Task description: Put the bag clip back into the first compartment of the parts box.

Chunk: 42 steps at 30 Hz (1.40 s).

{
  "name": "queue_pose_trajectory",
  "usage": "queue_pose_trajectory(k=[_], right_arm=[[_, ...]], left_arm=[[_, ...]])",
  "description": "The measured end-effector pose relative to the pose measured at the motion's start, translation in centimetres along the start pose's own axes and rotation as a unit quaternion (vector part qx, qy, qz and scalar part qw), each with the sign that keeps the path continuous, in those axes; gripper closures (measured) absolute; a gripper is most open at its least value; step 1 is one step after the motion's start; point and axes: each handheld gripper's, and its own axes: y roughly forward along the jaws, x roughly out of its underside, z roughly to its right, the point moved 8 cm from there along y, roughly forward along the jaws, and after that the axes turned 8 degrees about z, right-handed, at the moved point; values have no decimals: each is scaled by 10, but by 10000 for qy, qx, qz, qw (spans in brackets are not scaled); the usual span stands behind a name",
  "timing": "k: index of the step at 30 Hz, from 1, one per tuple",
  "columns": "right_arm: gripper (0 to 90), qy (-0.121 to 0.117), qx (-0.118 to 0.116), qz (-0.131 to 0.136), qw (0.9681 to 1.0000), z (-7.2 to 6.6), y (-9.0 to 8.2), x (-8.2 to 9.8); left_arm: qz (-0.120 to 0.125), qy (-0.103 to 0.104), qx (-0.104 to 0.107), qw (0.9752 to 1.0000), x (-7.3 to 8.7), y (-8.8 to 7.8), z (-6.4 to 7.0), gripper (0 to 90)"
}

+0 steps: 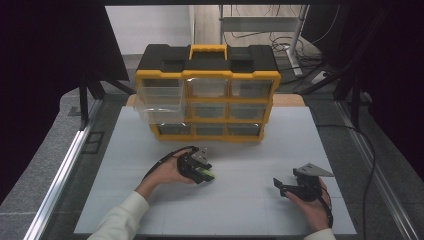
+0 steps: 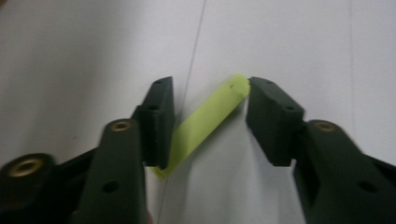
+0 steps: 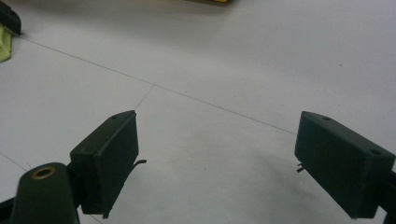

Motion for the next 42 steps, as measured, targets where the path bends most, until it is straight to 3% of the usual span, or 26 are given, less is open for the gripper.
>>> queue_pose_trajectory(k=[8, 20, 25, 33, 35, 36, 42], right_arm=[[137, -17, 31, 2, 10000, 1, -1, 0], [137, 18, 31, 24, 10000, 2, -1, -1], [138, 14, 38, 29, 10000, 3, -1, -1], [138, 30, 42, 34, 10000, 2, -2, -1], [138, 27, 44, 36, 10000, 3, -2, -1], [138, 24, 46, 34, 10000, 3, -2, -1], [138, 27, 46, 36, 10000, 3, -2, 0]], left_arm=[[-80, -42, -45, 9999, -1, -1, 0, 770], [-48, -31, -125, 9999, -6, -6, 0, 777], [216, -131, -203, 9995, -13, -13, 1, 777], [426, -123, -368, 9983, -23, -29, 3, 777], [667, -234, -349, 9969, -29, -34, 5, 777], [678, -177, -366, 9969, -30, -36, 4, 777], [909, -278, -485, 9943, -37, -50, 5, 777]])
